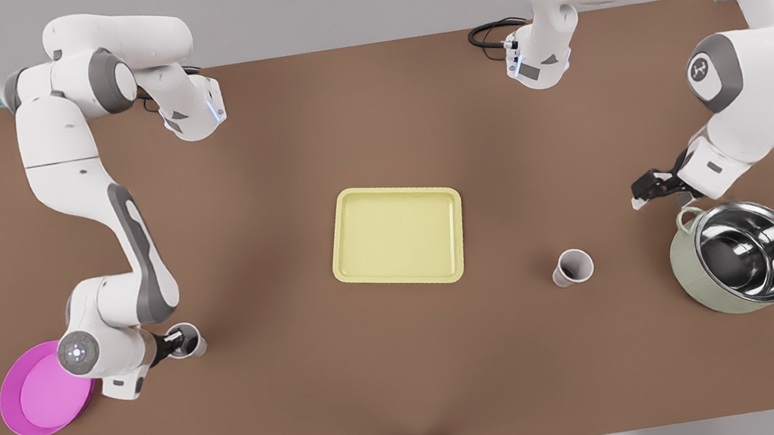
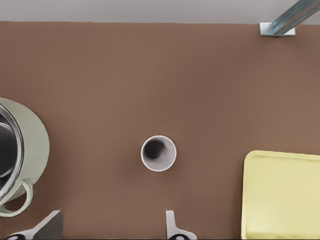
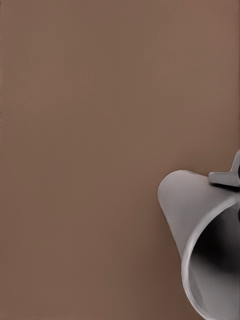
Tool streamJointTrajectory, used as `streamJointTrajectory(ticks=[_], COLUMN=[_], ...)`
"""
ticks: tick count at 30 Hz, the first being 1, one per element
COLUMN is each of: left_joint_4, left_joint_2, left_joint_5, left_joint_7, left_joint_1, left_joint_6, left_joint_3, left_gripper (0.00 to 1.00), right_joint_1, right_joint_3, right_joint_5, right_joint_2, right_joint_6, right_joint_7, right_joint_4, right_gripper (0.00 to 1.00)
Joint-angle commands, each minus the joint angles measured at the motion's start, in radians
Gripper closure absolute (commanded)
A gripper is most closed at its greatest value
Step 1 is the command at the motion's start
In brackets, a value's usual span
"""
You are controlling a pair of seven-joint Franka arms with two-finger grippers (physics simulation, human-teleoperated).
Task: Use the left arm to pick up the white IKEA cup from the tray and place it on the middle-left position; use the right arm to pick up the white IKEA cup from the tray and place it on the middle-right position
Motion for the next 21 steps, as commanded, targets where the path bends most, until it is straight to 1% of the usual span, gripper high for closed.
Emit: streamJointTrajectory(ticks=[1, 3, 4, 5, 6, 7, 8, 10, 11, 13, 15, 16, 17, 18, 19, 20, 21], left_joint_4=[-0.001, -0.001, -0.001, -0.001, -0.001, -0.001, -0.001, -0.001, -0.001, -0.001, -0.001, -0.001, -0.001, -0.001, -0.001, -0.001, -0.001], left_joint_2=[0.001, 0.008, 0.008, 0.011, 0.013, 0.013, 0.014, 0.016, 0.016, 0.016, 0.016, 0.016, 0.016, 0.021, 0.022, 0.022, 0.022], left_joint_5=[0.053, 0.046, 0.045, 0.043, 0.043, 0.043, 0.043, 0.043, 0.043, 0.043, 0.043, 0.043, 0.043, 0.043, 0.043, 0.043, 0.043], left_joint_7=[-0.131, -0.131, -0.131, -0.133, -0.134, -0.133, -0.134, -0.134, -0.134, -0.136, -0.142, -0.142, -0.142, -0.142, -0.142, -0.142, -0.142], left_joint_1=[-0.011, -0.011, -0.011, -0.011, -0.011, -0.011, -0.011, -0.011, -0.011, -0.011, -0.011, -0.011, -0.011, -0.011, -0.011, -0.011, -0.011], left_joint_6=[-0.057, -0.057, -0.057, -0.055, -0.055, -0.055, -0.055, -0.055, -0.055, -0.055, -0.055, -0.055, -0.055, -0.054, -0.054, -0.052, -0.052], left_joint_3=[-0.007, -0.007, -0.007, -0.007, -0.007, -0.007, -0.007, -0.007, -0.007, -0.007, -0.007, -0.007, -0.007, -0.007, -0.007, -0.007, -0.007], left_gripper=[0.0, 0.0, 0.0, 0.0, 0.0, 0.0, 0.0, 0.0, 0.0, 0.0, 0.0, 0.0, 0.0, 0.0, 0.0, 0.0, 0.0], right_joint_1=[0.0, 0.0, 0.0, 0.0, 0.0, 0.002, 0.002, 0.008, 0.012, 0.048, 0.067, 0.067, 0.069, 0.069, 0.078, 0.078, 0.08], right_joint_3=[0.0, 0.0, 0.0, 0.0, 0.002, 0.002, 0.002, 0.005, 0.002, 0.003, 0.003, 0.005, 0.005, 0.008, -0.01, -0.001, -0.004], right_joint_5=[-0.011, -0.011, -0.011, -0.009, 0.015, 0.022, 0.022, 0.022, 0.016, 0.016, 0.012, 0.019, 0.022, 0.002, -0.035, -0.02, -0.02], right_joint_2=[0.006, 0.009, 0.009, 0.009, 0.009, 0.009, 0.009, 0.0, -0.032, -0.146, -0.279, -0.324, -0.336, -0.339, -0.33, -0.332, -0.332], right_joint_6=[0.038, 0.052, 0.054, 0.054, 0.054, 0.054, 0.054, 0.048, -0.041, -0.37, -0.506, -0.587, -0.612, -0.572, -0.566, -0.565, -0.558], right_joint_7=[-0.24, -0.24, -0.24, -0.234, -0.234, -0.234, -0.234, -0.232, -0.234, -0.206, -0.139, 0.033, 0.269, 0.404, 0.504, 0.732, 0.809], right_joint_4=[0.001, 0.0, 0.0, 0.001, 0.001, 0.001, 0.001, 0.007, 0.069, 0.21, 0.227, 0.227, 0.227, 0.227, 0.227, 0.227, 0.227], right_gripper=[0.92, 0.91, 0.79, 0.56, 0.41, 0.35, 0.32, 0.31, 0.31, 0.31, 0.25, 0.13, 0.0, 0.0, 0.0, 0.0, 0.0])
